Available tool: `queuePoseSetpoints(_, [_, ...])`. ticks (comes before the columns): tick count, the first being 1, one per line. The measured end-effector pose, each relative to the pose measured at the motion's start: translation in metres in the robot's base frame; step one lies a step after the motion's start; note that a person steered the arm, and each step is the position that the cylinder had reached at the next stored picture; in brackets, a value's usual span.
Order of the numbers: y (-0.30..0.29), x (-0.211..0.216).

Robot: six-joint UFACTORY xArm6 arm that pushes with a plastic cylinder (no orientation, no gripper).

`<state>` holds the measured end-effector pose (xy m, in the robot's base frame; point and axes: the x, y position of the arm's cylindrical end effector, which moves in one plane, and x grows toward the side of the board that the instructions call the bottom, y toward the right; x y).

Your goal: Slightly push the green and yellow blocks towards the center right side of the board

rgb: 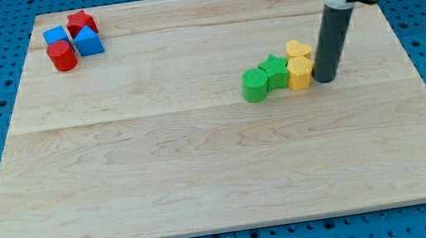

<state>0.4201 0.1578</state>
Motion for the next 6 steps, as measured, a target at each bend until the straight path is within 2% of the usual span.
queuePoseSetpoints(1, [0.056,0.035])
queuePoseSetpoints(2, [-0.039,0.051])
queuePoseSetpoints(3, [-0.148,0.046])
queuePoseSetpoints(4, [-0.123,-0.005])
queuePoseSetpoints(5, [-0.083,-0.037])
queuePoseSetpoints(6, [-0.055,-0.045])
